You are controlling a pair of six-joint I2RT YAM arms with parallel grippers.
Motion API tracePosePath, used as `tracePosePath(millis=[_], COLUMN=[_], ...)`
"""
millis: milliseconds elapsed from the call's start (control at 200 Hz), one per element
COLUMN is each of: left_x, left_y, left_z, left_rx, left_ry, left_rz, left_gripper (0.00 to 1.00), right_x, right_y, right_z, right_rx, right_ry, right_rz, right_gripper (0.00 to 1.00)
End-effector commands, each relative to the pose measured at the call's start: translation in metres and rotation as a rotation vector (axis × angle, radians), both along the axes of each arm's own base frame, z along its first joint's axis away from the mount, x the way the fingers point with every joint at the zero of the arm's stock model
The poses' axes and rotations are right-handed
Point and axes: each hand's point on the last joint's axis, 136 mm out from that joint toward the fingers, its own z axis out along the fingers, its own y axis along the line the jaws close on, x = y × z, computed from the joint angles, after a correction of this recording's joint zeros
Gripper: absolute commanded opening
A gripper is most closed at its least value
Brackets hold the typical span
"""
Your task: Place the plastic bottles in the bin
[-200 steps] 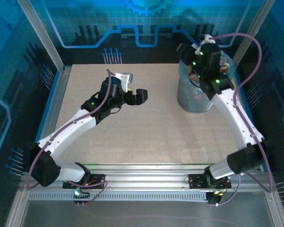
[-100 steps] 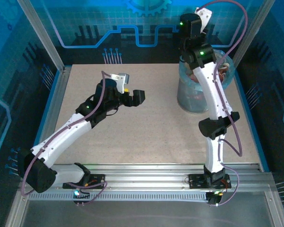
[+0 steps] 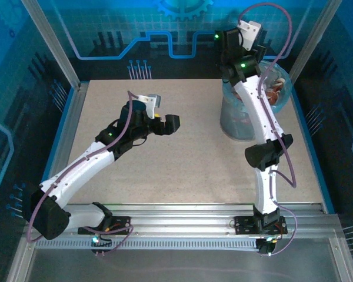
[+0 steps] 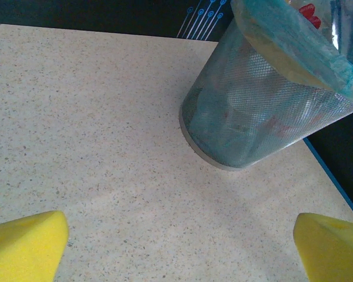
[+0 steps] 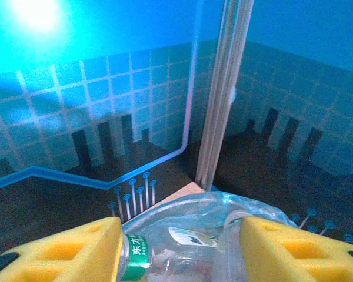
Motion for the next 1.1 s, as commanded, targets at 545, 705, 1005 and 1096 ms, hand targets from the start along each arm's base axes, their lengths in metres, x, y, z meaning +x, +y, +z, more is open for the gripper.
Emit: tracePosePath(millis=[545,705,1005,1096], left_x=[0.006,0.012,0.022,0.022], left_y=[-0.012,-0.018,-0.011,-0.006], left_z=[-0.011,-0.009,0.003,0.01], left_rx=[-0.017,-0.018,0.031,0.04], left_ry=[0.086,0.104,0.03,-0.001], left_rz=[-0.024,-0.03,0.002,0.015], left_gripper=[0.98,0.98,0.99,0.99], right_x=[-0.08,-0.081,-0.065,-0.068], right_y=[-0.042,-0.051,-0.019,-0.013], right_z=[-0.055,-0.067,-0.06,-0.059], right_rx=[-0.024,0.022,0.136,0.196], right_ry=[-0.029,-0.007,-0.007,-0.015], right_rz=[-0.282,-0.279,-0.046,0.024], right_gripper=[0.68,0.69,0.78,0.82])
